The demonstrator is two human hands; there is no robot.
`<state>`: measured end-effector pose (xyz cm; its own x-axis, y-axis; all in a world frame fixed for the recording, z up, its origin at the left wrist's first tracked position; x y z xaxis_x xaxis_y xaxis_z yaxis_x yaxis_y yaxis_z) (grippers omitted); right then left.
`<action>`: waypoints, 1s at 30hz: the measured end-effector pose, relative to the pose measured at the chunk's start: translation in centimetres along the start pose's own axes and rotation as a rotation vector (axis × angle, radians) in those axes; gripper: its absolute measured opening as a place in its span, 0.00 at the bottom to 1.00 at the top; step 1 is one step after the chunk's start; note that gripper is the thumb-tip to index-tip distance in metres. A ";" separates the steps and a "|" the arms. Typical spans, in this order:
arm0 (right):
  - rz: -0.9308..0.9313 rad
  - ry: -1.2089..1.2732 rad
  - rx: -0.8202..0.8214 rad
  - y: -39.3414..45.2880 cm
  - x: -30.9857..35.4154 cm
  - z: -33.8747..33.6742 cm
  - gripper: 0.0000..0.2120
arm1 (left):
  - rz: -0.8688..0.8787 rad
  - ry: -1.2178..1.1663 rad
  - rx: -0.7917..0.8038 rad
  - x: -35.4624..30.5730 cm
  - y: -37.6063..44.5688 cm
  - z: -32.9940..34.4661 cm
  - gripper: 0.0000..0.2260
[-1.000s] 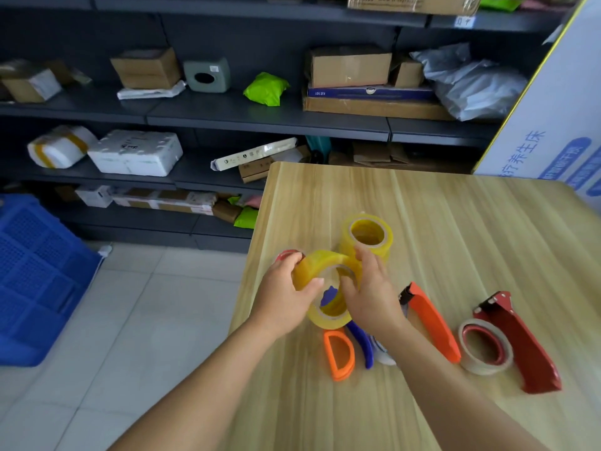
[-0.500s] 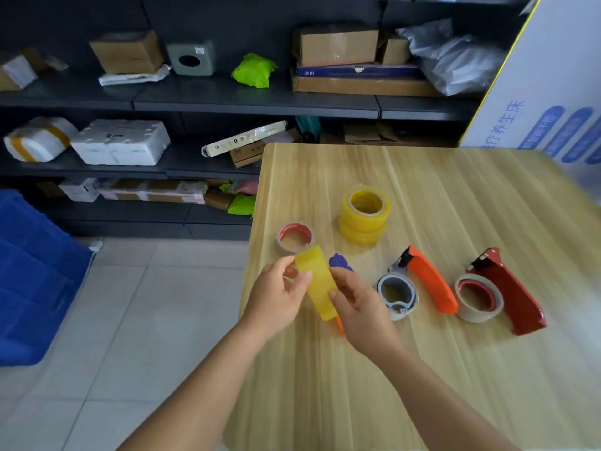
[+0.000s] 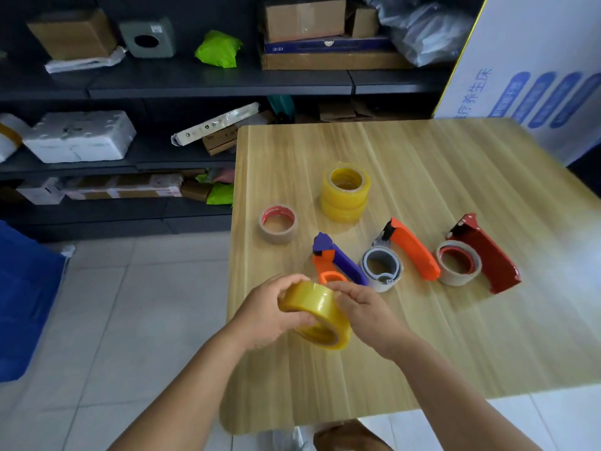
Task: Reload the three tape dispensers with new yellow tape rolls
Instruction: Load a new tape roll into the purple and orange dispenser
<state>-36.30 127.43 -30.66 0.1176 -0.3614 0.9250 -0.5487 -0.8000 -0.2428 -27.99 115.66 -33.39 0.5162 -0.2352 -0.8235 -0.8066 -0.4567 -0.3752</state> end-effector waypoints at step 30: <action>-0.231 -1.085 0.178 5.0 -3.0 -4.5 0.52 | -0.654 -0.357 -0.193 4.0 5.9 3.9 0.18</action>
<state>-43.09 126.69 -33.32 0.9075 -0.3514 0.2301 -0.3041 -0.9276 -0.2172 -31.75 115.37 -40.54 0.7198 0.4105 -0.5597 -0.2882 -0.5569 -0.7790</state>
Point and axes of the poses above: each hand's wrist, its own y-axis towards the middle knuckle, its own z-axis out of the palm, x = y × z, the point moved 10 cm from there along y, towards the middle knuckle, and after that the axes turned 7 degrees about -z, right-handed, at the moved point
